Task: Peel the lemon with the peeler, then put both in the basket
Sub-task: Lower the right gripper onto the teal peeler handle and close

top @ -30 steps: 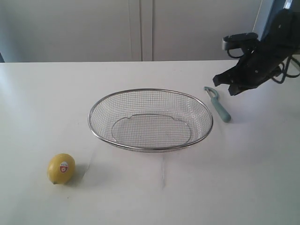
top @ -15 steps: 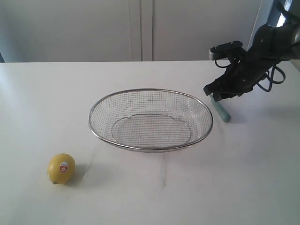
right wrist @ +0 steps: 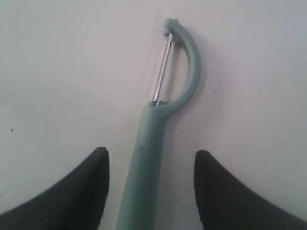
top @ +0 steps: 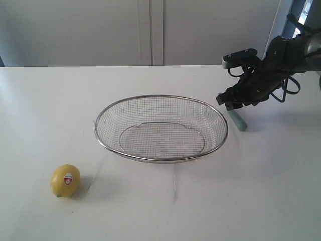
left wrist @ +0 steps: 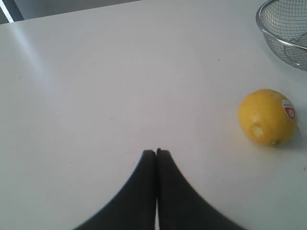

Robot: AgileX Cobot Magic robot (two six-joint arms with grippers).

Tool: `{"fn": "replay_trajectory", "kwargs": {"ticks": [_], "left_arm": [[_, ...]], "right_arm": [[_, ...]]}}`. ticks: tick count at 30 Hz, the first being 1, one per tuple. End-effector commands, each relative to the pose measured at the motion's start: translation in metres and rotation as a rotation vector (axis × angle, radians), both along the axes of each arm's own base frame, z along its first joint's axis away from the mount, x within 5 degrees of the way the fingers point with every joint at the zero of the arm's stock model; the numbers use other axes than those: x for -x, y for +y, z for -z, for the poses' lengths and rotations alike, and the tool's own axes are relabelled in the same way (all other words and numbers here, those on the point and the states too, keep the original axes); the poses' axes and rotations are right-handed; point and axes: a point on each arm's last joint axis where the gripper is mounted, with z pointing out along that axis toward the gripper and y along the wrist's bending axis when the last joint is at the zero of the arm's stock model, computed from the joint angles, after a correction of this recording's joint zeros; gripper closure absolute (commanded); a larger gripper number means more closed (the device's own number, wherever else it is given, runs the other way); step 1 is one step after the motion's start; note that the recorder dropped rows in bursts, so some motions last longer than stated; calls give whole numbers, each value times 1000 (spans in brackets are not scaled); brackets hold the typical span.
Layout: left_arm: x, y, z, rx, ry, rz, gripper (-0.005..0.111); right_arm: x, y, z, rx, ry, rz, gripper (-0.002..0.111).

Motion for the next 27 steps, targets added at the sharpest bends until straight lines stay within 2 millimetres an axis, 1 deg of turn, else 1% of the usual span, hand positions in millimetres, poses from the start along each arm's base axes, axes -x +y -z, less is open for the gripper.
{"fn": "replay_trajectory", "kwargs": {"ticks": [1, 8, 11, 17, 19, 27], "left_arm": [[0, -1, 0, 10, -5, 6, 107], [0, -1, 0, 10, -5, 6, 107], [0, -1, 0, 10, -5, 6, 107], [0, -1, 0, 10, -5, 6, 107], [0, -1, 0, 10, -5, 6, 107], [0, -1, 0, 10, -5, 6, 107]], "right_arm": [[-3, 0, -3, 5, -35, -5, 57], [-4, 0, -1, 3, -29, -4, 57], [-4, 0, 6, 5, -15, -4, 57], [-5, 0, 26, 8, 28, -3, 57], [-5, 0, 29, 9, 36, -3, 57], [-5, 0, 31, 8, 40, -1, 57]]}}
